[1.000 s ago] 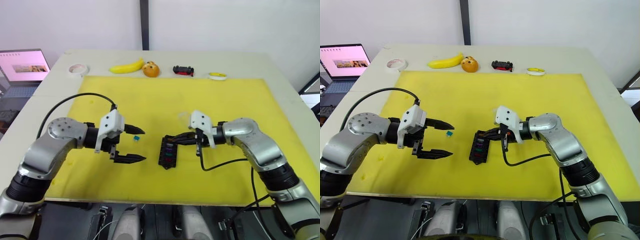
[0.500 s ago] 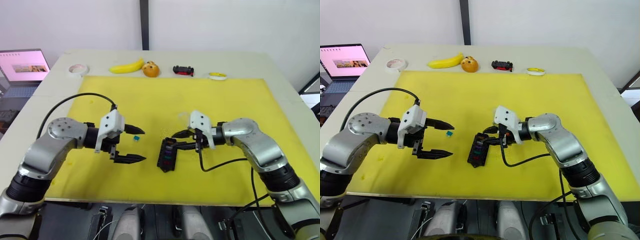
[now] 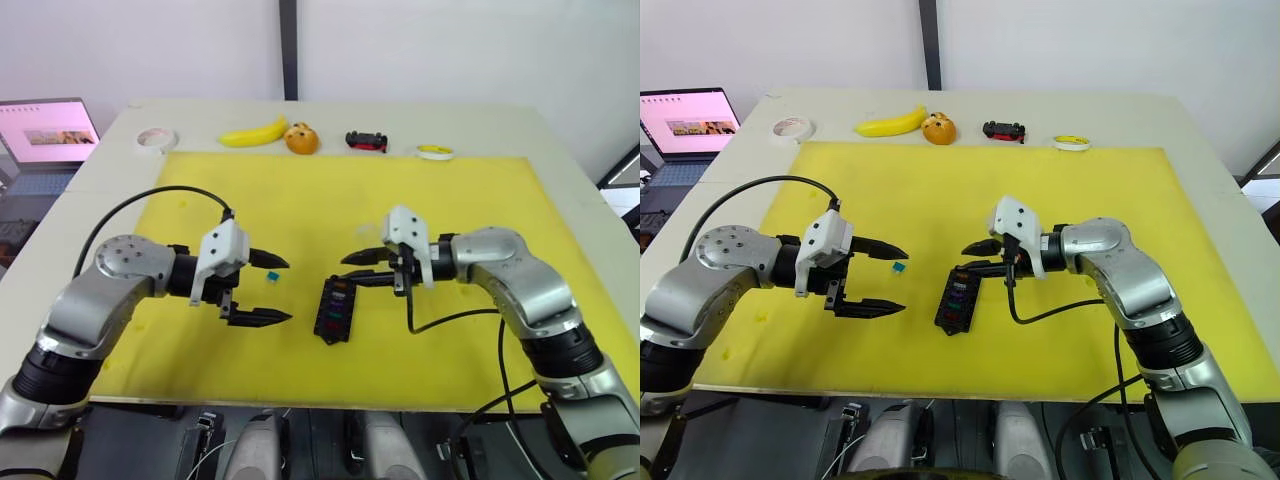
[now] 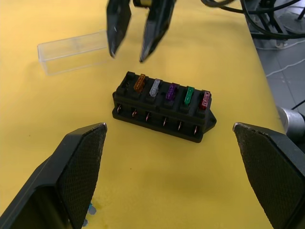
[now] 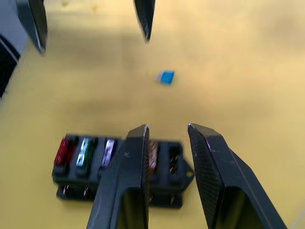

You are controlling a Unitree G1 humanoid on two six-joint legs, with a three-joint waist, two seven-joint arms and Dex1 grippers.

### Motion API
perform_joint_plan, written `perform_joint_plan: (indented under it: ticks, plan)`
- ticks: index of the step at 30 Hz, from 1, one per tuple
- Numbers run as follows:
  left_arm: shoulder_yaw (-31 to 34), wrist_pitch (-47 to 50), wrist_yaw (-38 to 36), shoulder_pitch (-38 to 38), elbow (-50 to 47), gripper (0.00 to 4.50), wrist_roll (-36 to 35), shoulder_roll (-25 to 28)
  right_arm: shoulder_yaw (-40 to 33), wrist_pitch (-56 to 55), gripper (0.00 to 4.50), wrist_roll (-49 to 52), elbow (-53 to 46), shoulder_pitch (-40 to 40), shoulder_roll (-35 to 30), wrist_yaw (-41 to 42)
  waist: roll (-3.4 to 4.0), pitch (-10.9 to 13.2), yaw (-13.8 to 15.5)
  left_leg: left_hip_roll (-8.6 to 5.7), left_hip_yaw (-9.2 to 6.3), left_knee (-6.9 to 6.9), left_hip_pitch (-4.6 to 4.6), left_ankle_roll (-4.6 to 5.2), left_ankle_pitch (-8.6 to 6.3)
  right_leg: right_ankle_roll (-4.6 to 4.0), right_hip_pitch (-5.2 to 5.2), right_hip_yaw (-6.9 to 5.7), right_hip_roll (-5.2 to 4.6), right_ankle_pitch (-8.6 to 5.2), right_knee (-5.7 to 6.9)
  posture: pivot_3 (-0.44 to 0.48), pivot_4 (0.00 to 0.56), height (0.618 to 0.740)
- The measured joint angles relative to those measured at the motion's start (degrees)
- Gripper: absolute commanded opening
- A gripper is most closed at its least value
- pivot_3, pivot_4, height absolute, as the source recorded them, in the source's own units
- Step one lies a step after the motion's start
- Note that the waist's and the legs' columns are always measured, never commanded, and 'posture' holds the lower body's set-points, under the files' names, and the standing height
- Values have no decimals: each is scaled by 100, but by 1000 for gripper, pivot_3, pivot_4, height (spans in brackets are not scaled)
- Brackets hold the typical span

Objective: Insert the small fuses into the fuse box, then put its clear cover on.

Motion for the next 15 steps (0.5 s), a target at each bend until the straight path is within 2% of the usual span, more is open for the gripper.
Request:
perform_joint_plan:
  ticks: [1, 15]
  plan:
    - [0, 0, -1, 0, 0, 4500, 1, 0, -22, -20, 29, 15, 0, 1, 25, -17, 0, 0, 1, 0, 0, 0, 0, 0, 0, 0, 0, 0, 0, 0, 0, 0, 150, 737]
    - [0, -3, -14, 0, 0, 4500, 2, 0, 169, -450, 29, -141, 39, 529, 126, -130, 0, 0, -1, 0, 0, 0, -1, 0, 0, 0, 0, 0, 0, 0, -1, 0, 150, 737]
